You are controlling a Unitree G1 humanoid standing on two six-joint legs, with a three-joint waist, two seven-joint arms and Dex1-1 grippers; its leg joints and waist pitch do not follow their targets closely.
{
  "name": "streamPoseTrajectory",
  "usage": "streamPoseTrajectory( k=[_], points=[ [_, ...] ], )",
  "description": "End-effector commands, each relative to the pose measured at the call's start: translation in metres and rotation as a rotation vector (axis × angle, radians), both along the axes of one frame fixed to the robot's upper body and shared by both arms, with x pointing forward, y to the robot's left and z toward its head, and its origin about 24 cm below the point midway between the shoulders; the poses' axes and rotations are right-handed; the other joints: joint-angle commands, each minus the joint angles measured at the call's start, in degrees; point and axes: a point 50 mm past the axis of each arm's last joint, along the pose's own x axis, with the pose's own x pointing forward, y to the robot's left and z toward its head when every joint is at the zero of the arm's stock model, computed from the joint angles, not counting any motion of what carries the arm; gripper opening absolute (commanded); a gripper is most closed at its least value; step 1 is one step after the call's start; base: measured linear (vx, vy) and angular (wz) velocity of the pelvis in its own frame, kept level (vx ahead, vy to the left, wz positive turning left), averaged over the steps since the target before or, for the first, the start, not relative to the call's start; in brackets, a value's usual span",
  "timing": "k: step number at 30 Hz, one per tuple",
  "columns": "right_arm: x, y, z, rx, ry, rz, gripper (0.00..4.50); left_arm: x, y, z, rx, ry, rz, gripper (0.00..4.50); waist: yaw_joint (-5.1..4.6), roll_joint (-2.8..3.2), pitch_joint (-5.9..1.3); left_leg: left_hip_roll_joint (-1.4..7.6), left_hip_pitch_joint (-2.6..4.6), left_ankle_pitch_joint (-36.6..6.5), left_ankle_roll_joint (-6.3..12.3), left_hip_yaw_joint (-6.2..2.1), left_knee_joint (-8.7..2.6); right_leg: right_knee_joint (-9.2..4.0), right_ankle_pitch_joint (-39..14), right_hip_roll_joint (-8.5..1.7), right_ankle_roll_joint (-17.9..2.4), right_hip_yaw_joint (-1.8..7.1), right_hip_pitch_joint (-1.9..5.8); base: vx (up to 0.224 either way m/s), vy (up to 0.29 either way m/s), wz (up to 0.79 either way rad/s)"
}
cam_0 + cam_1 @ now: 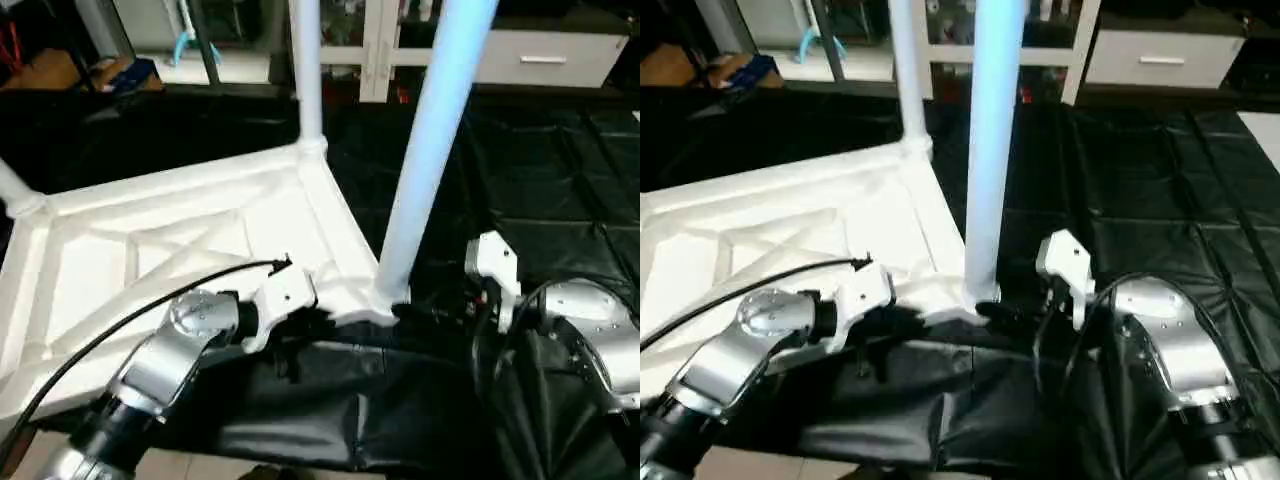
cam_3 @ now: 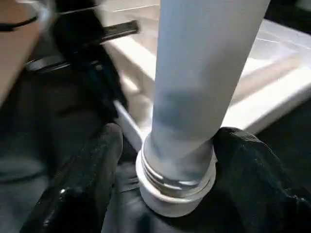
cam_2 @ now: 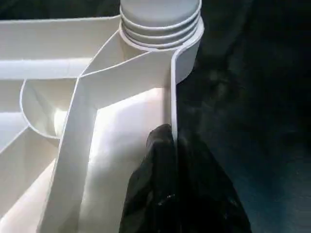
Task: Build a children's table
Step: Rotate leg to tighten
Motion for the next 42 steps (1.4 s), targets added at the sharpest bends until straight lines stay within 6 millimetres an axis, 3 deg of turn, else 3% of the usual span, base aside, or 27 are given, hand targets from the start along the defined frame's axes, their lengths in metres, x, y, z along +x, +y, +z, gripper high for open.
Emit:
streamPoseTrajectory(
  k=[1,4,6,9,15,20,25,32,33,34,42],
  points=[
    [-0.006,0.012,0.000,0.010,0.005,0.104,3.27,-0.014,-0.007,-0.012,0.024,0.089,-0.084,0.00,-0.03,-1.04,-2.98,6.07,2.01,-11.82,5.43,-3.04,-5.26,-2.76,-12.68,-3.28,-14.73,1.56,1.59,0.000,0.000,0.00],
    [-0.007,0.014,-0.001,0.009,0.010,0.122,3.27,-0.015,-0.006,-0.012,0.024,0.091,-0.091,0.00,0.01,-1.26,-3.05,5.93,2.23,-12.63,3.83,-2.92,-5.32,-2.93,-13.16,-3.23,-14.19,1.72,1.41,0.000,0.000,0.00],
    [-0.007,0.015,-0.002,0.011,0.015,0.131,2.93,-0.016,-0.006,-0.011,0.027,0.092,-0.092,0.00,0.03,-1.21,-3.08,5.93,2.14,-12.47,3.63,-2.95,-5.33,-2.88,-12.67,-3.32,-14.13,1.78,1.49,0.000,0.000,0.00],
    [-0.006,0.014,-0.003,0.014,0.020,0.137,2.87,-0.016,-0.006,-0.011,0.031,0.095,-0.095,0.00,0.01,-1.30,-3.21,5.84,1.94,-10.95,4.22,-2.96,-5.18,-2.68,-10.86,-3.40,-14.36,1.76,1.68,0.000,0.000,0.00],
    [-0.006,0.016,-0.004,0.020,0.034,0.151,2.31,-0.017,-0.006,-0.011,0.032,0.101,-0.097,0.00,0.25,-1.35,-3.45,5.78,1.80,-7.45,6.33,-2.89,-4.74,-2.26,-7.38,-3.39,-15.30,1.62,1.84,0.000,0.000,0.00],
    [-0.006,0.017,-0.005,0.028,0.041,0.155,1.94,-0.018,-0.005,-0.011,0.034,0.104,-0.098,0.00,0.26,-1.33,-3.43,5.82,1.84,-8.31,6.20,-2.93,-4.80,-2.40,-9.16,-3.39,-15.15,1.57,1.83,0.000,0.000,0.00],
    [-0.009,0.021,-0.007,0.049,0.050,0.163,1.88,-0.018,-0.007,-0.011,0.034,0.105,-0.102,0.00,0.20,-1.36,-3.50,5.78,1.82,-8.10,5.95,-2.95,-4.76,-2.34,-8.76,-3.36,-15.10,1.57,1.89,0.000,0.000,0.00],
    [-0.008,0.024,-0.008,0.064,0.042,0.147,1.87,-0.018,-0.008,-0.010,0.032,0.104,-0.107,0.00,0.19,-1.26,-3.59,5.73,1.83,-7.50,6.37,-2.90,-4.64,-2.21,-7.77,-3.30,-15.48,1.50,1.92,0.000,0.000,0.00],
    [-0.008,0.025,-0.008,0.074,0.050,0.143,2.43,-0.017,-0.008,-0.010,0.033,0.104,-0.107,0.00,0.23,-1.23,-3.58,5.76,1.80,-7.80,6.21,-2.96,-4.69,-2.26,-8.29,-3.34,-15.43,1.50,1.97,0.000,0.000,0.00],
    [-0.007,0.025,-0.008,0.077,0.053,0.142,2.57,-0.017,-0.008,-0.010,0.033,0.104,-0.107,0.00,0.22,-1.24,-3.63,5.74,1.87,-7.76,6.14,-2.92,-4.65,-2.25,-8.20,-3.31,-15.43,1.49,1.95,0.000,0.000,0.00],
    [-0.007,0.027,-0.011,0.027,0.009,0.143,3.07,-0.016,-0.008,-0.010,0.037,0.099,-0.105,0.00,0.27,-1.20,-3.81,5.70,1.83,-6.42,6.33,-2.94,-4.50,-1.93,-6.23,-3.28,-15.69,1.45,1.98,0.000,0.000,0.00]
  ],
)
